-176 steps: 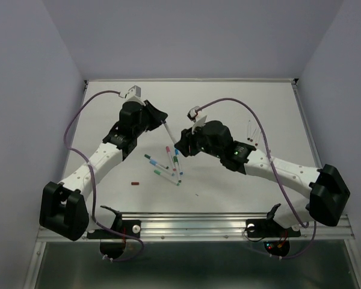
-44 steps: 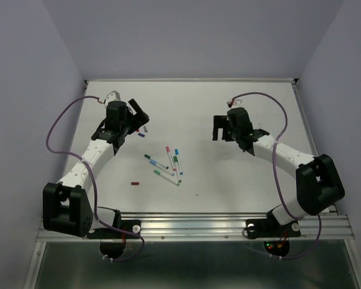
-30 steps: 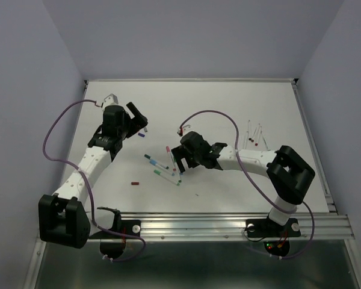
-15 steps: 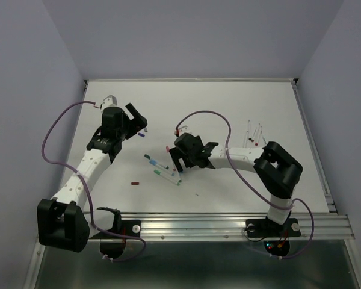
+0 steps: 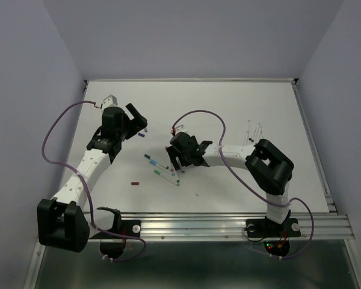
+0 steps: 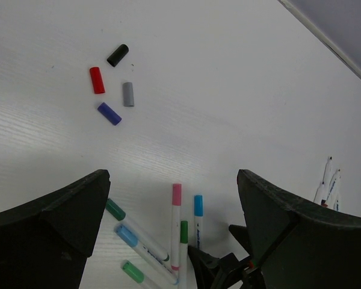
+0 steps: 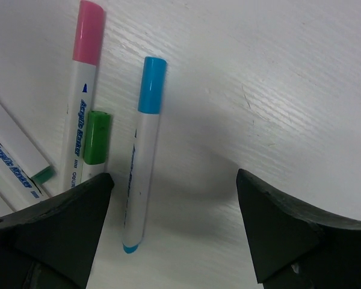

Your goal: Open the pen caps

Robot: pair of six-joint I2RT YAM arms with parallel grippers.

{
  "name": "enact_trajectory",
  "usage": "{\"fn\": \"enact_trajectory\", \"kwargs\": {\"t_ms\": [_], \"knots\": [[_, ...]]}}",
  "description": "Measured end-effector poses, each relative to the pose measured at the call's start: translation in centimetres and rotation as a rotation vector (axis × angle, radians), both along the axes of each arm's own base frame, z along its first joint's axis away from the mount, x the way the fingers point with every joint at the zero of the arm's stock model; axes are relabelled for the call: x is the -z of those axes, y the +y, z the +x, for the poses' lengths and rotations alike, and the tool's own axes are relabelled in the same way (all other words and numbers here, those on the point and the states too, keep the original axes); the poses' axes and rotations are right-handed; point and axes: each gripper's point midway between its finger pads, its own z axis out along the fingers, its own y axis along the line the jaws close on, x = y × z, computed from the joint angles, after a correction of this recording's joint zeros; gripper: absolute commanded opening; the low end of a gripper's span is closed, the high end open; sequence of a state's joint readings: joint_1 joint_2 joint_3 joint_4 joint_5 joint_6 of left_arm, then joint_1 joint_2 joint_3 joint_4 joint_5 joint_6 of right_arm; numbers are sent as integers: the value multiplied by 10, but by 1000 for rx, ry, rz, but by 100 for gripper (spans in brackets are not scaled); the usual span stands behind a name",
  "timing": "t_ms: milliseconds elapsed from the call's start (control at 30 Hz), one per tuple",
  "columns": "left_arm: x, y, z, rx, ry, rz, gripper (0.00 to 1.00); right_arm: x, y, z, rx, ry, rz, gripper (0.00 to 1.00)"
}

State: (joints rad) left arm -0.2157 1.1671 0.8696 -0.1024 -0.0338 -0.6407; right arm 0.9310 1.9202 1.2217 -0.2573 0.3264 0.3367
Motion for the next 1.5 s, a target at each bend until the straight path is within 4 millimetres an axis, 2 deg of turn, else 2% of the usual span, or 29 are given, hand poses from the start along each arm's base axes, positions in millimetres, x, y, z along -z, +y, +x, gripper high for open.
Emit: {"fn": "enact_trajectory", "kwargs": {"t_ms": [67, 167, 233, 367, 600, 767, 867, 900, 933, 967, 1033, 1100, 1133, 1233, 1367, 1400, 1467, 1500], "knots": [[0, 0, 0, 3, 0, 2, 99, 1, 6, 3, -3, 1, 10, 64], [0, 0, 0, 5, 0, 4, 99, 1, 11, 4, -5, 4, 24, 31], [0, 0, 0, 7, 0, 5, 99, 2, 14, 4, -10, 2, 30, 18], [0, 0, 0, 8, 0, 8, 99, 2, 16, 4, -9, 3, 42, 1], [0, -8, -3, 54, 1, -7, 99, 1, 12, -1, -3, -11, 83, 1], [1, -31, -8, 178, -18, -73, 99, -5, -10, -5, 5, 3, 95, 1], [5, -49, -15, 262, -25, -121, 99, -27, -21, 0, 7, -11, 157, 1], [5, -59, -19, 300, -28, -141, 99, -44, -23, 4, 7, -34, 199, 1], [4, -65, -21, 322, -31, -153, 99, -63, -22, 8, -1, -61, 252, 1], [2, -72, -23, 345, -37, -166, 99, -70, -21, 9, -7, -74, 273, 1], [-4, -89, -26, 389, -57, -190, 99, -109, -11, 9, -43, -131, 376, 1], [-7, -100, -28, 412, -68, -206, 98, -131, -5, 8, -71, -167, 436, 1], [-7, -107, -29, 427, -69, -216, 98, -142, -2, 7, -86, -181, 464, 1], [-6, -121, -32, 456, -64, -232, 96, -154, 1, 5, -109, -197, 497, 1], [-6, -137, -34, 482, -59, -256, 86, -156, 4, 1, -138, -188, 507, 1], [-6, -140, -33, 487, -60, -261, 78, -156, 5, -1, -148, -182, 512, 1], [-7, -145, -33, 492, -59, -272, 70, -158, 7, -3, -160, -179, 521, 1], [-7, -148, -32, 499, -62, -273, 61, -160, 7, -4, -164, -180, 523, 1]]}}
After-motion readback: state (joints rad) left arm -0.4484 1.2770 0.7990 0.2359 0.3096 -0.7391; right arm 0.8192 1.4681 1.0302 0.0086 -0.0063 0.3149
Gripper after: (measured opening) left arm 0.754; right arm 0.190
